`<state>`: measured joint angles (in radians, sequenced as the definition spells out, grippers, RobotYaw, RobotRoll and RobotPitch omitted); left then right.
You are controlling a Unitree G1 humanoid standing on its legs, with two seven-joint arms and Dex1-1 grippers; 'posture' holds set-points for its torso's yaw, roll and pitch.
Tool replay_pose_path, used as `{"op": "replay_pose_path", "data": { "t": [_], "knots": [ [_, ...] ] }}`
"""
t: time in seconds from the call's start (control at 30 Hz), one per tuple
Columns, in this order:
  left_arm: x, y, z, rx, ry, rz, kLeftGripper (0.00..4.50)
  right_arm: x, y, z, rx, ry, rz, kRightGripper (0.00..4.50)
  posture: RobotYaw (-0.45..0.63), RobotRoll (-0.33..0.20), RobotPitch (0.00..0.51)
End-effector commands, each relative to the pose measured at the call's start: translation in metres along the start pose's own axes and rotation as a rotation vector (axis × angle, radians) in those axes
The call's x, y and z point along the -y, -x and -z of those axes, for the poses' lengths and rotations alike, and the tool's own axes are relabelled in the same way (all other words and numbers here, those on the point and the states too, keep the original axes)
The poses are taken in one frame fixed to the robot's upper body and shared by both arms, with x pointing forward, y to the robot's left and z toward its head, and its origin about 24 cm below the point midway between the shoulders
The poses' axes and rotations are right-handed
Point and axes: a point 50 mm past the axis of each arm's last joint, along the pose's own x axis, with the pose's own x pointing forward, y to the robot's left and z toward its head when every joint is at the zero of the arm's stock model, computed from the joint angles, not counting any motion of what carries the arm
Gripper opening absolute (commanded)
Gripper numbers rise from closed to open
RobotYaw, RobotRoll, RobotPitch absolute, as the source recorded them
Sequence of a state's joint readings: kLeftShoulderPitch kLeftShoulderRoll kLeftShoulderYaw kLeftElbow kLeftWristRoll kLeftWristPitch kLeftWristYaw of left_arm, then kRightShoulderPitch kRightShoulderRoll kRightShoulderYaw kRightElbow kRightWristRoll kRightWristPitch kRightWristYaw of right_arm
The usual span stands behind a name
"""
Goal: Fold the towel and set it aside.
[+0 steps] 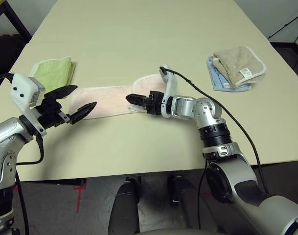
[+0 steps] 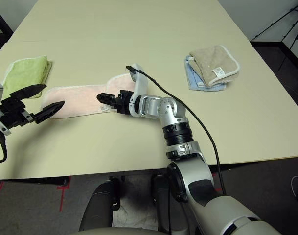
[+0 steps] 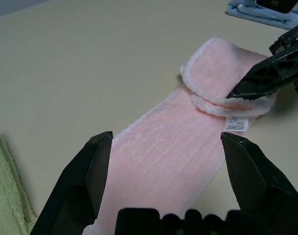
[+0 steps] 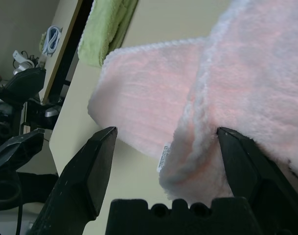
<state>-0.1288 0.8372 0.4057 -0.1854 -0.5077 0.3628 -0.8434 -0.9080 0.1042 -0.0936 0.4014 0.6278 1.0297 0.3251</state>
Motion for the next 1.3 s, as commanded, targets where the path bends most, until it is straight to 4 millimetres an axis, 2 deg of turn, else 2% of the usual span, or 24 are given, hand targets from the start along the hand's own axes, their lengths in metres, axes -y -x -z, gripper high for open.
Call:
{"op": "replay_pose_path", "data": {
  "t": [0.03,0.13,0.3,0.4,0.57,0.67,0.77,0.87,0.97,1.17,1.3],
  "knots": [
    [0.001,0.000,-0.001,-0.011,-0.014,0.004,4.50,-0.007,0.000,-0.022,0.052,0.041,-0.014,4.45,0.08,0.000,0.168],
    [0.001,0.000,-0.001,-0.009,-0.013,0.004,4.50,-0.009,-0.002,-0.036,0.083,0.059,-0.014,4.45,0.08,0.000,0.165],
    [0.001,-0.001,-0.001,-0.005,-0.012,0.002,4.50,-0.003,-0.008,-0.046,0.106,0.094,0.031,4.45,0.08,0.000,0.163],
    [0.001,0.000,-0.002,-0.004,-0.012,-0.005,4.50,0.012,-0.015,-0.046,0.102,0.107,0.153,4.45,0.08,0.000,0.163],
    [0.001,0.002,-0.004,-0.002,-0.005,-0.023,4.50,0.026,-0.024,-0.036,0.052,0.115,0.267,4.45,0.10,0.000,0.166],
    [-0.001,0.004,-0.006,0.011,0.023,-0.062,4.50,0.028,-0.027,-0.033,0.058,0.140,0.268,4.45,0.11,0.000,0.170],
    [-0.006,0.007,-0.007,0.037,0.101,-0.150,4.50,0.020,-0.026,-0.044,0.113,0.196,0.204,4.45,0.12,0.000,0.175],
    [-0.006,0.013,-0.005,0.014,0.135,-0.211,4.50,0.008,-0.013,-0.062,0.169,0.325,0.061,4.45,0.12,0.000,0.175],
    [-0.005,0.016,-0.001,0.013,0.170,-0.243,4.50,0.009,0.010,-0.070,0.184,0.442,-0.032,4.45,0.11,0.000,0.179],
    [-0.004,0.013,0.002,0.029,0.175,-0.269,4.50,0.032,0.061,-0.066,0.175,0.552,-0.055,4.45,0.08,0.000,0.180],
    [-0.008,0.011,0.003,0.026,0.195,-0.288,4.50,0.040,0.086,-0.052,0.161,0.718,-0.124,4.45,0.06,0.000,0.179]
  ]
}}
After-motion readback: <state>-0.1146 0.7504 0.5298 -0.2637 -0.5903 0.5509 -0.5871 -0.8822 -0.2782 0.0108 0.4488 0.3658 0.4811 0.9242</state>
